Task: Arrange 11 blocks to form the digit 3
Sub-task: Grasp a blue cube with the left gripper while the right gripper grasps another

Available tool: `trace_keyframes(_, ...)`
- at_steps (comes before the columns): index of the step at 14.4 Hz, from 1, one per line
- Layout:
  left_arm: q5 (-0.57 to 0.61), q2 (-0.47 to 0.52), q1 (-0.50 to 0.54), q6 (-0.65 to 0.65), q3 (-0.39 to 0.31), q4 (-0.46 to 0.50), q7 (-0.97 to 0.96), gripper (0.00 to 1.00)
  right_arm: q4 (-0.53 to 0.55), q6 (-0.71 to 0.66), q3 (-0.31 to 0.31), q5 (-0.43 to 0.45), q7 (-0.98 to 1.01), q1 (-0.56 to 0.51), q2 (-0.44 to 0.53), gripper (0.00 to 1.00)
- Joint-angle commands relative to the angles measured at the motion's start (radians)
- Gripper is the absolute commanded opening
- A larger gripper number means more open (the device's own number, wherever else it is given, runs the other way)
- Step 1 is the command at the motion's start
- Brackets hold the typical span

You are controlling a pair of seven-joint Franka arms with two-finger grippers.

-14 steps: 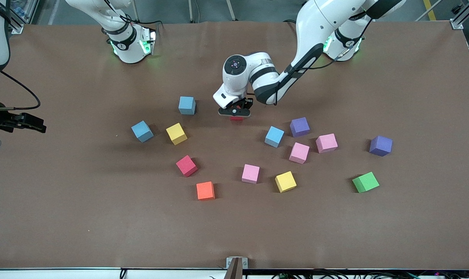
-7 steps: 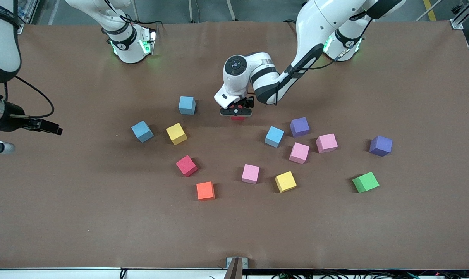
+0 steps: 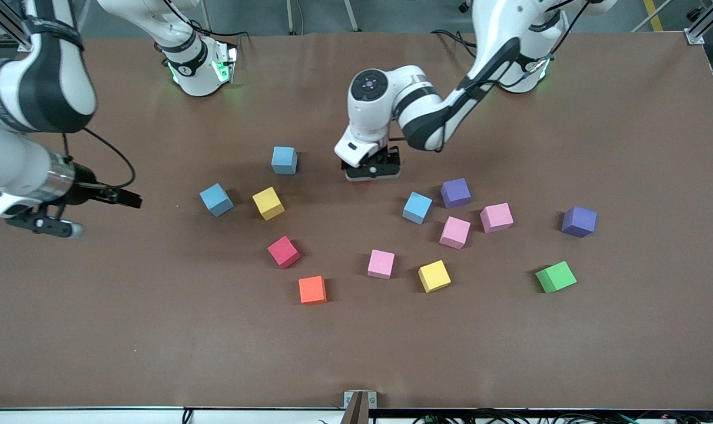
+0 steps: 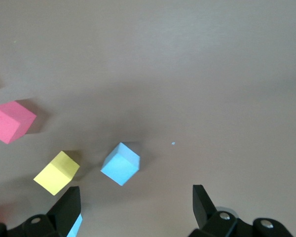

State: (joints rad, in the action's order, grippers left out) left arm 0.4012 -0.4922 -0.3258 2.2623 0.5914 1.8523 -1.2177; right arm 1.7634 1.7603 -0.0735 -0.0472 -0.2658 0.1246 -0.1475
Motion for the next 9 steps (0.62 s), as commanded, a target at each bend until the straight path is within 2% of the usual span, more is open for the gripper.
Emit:
trace_keyframes(1, -0.004, 0.049, 0.082, -0.058, 0.005, 0.015, -0.006, 1.00, 0.117, 0.103, -0.003, -0.008, -0.042, 0.044, 0.034, 1.00)
trace_keyframes(4, -0.004, 0.050, 0.180, -0.170, 0.005, -0.005, 0.000, 1.00, 0.262, 0.259, -0.003, -0.005, -0.154, 0.145, 0.048, 1.00)
trace_keyframes(7, -0.070, 0.043, 0.264, -0.170, 0.005, 0.018, -0.068, 1.00, 0.396, 0.399, -0.003, -0.005, -0.222, 0.229, 0.049, 1.00)
trace_keyframes(9, -0.076, 0.038, 0.280, -0.161, 0.005, 0.031, -0.202, 1.00, 0.453, 0.445, -0.003, -0.007, -0.233, 0.280, 0.054, 1.00)
